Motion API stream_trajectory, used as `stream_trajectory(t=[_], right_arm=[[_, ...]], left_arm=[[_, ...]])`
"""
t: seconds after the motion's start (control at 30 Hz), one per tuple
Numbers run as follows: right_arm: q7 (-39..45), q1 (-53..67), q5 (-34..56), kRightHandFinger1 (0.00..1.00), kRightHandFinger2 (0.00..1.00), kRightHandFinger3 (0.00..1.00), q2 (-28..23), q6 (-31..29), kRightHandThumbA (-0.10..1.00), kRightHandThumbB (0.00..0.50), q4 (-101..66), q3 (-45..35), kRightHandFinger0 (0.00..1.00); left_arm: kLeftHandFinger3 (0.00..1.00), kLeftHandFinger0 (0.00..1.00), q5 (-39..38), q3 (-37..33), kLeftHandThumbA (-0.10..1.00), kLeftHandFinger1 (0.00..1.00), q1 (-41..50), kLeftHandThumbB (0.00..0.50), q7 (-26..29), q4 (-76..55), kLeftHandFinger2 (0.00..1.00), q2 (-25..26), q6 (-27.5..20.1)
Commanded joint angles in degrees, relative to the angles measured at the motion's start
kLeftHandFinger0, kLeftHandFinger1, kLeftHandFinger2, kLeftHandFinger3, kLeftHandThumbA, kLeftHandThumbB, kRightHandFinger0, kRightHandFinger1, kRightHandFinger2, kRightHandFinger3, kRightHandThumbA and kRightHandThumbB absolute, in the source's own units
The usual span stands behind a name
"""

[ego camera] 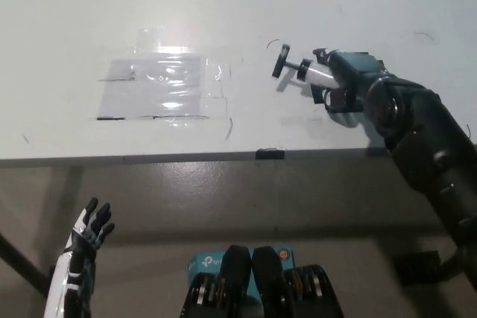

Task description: The robot uses right hand to pick up a small white air pumper and uses its left hand to compress it, and then puts it on the desk

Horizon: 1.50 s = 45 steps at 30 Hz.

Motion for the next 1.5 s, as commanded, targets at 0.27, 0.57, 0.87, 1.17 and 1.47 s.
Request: stream_trajectory(t=[0.27, 0.57, 0.87, 1.17, 1.47], right_arm=[[-0.1, -1.8, 3.3, 1.00, 1.00, 1.00, -3.0, 0.2, 0.80, 0.464, -5.9, 0.1, 1.00], [-3.6, 3.1, 8.5, 1.00, 1.00, 1.00, -6.7, -0.6, 0.99, 0.396, -32.8, -8.9, 1.00], [-11.8, 23.5, 21.6, 1.00, 1.00, 1.00, 1.5, -7.2, 1.00, 0.262, -68.6, -21.2, 1.00], [-23.4, 39.3, 25.6, 1.00, 1.00, 1.00, 12.4, -26.0, 0.98, 0.142, -52.9, -23.9, 1.00], [-25.0, 42.5, 29.1, 1.00, 1.00, 1.00, 15.0, -33.5, 1.00, 0.137, -36.5, -26.6, 1.00]], left_arm=[[1.00, 1.00, 0.1, 0.4, 1.00, 1.00, -0.1, 0.183, -0.1, -0.6, 1.00, 0.5, -3.0], [1.00, 1.00, 0.4, 0.1, 1.00, 1.00, -2.6, 0.164, -0.3, 0.6, 1.00, 0.5, -3.2], [1.00, 1.00, 0.6, -0.2, 1.00, 1.00, -9.8, 0.143, -0.5, 2.9, 1.00, 0.6, -1.6], [1.00, 1.00, 1.1, 0.0, 1.00, 1.00, -10.9, 0.135, -0.7, 5.7, 1.00, 1.6, -2.0], [1.00, 1.00, 1.0, -0.4, 1.00, 1.00, -9.1, 0.162, -1.6, 7.4, 1.00, 2.2, -2.4]])
